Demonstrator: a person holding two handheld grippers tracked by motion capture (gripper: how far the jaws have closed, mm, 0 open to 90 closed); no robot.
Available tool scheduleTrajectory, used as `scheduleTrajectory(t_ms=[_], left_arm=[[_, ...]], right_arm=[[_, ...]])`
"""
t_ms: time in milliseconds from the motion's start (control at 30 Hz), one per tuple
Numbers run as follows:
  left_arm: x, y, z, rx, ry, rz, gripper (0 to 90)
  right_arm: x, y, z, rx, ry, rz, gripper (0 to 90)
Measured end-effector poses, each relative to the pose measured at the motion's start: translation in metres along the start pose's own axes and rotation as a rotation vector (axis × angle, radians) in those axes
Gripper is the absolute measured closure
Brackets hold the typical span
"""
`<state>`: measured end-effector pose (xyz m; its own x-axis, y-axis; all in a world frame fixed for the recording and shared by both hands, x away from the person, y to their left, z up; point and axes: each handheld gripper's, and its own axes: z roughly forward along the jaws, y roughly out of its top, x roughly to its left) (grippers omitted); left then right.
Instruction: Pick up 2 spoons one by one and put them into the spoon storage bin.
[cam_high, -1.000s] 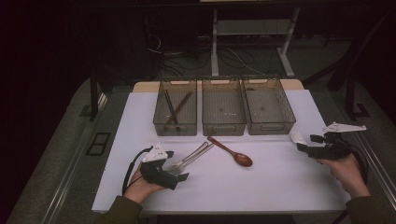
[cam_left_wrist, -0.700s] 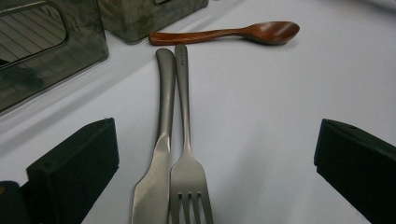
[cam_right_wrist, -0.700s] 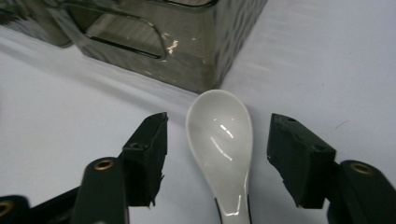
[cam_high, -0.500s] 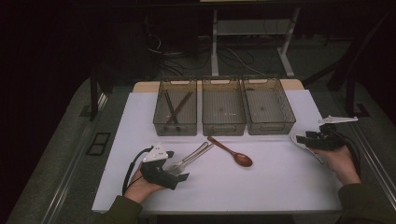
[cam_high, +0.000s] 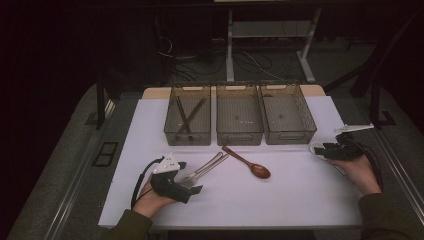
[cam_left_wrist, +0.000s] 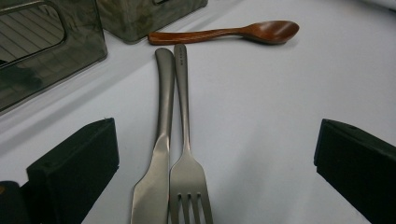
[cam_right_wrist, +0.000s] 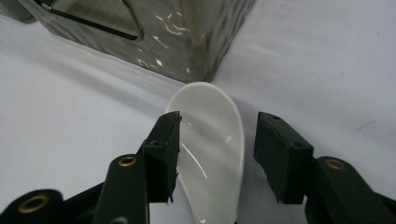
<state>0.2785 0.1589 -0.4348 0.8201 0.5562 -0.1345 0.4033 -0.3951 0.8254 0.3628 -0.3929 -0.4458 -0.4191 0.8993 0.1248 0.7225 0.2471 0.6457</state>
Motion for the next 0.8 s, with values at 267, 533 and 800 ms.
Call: scheduleTrajectory(t_ms=[267, 533, 800], left_arm=[[0.0, 0.0, 0.0, 0.001, 0.002, 0.003, 0.0], [0.0, 0.0, 0.0, 0.007, 0.008, 0.01, 0.0], [-0.001, 0.0, 0.0, 0.01, 0.007, 0.015, 0.0]], right_arm=[[0.005, 0.0, 0.001, 0.025, -0.004, -0.049, 56.6], [0.011, 0.002, 0.001, 0.037, 0.002, -0.089, 65.8], [0.012, 0.002, -0.003, 0.044, -0.01, -0.111, 74.3]])
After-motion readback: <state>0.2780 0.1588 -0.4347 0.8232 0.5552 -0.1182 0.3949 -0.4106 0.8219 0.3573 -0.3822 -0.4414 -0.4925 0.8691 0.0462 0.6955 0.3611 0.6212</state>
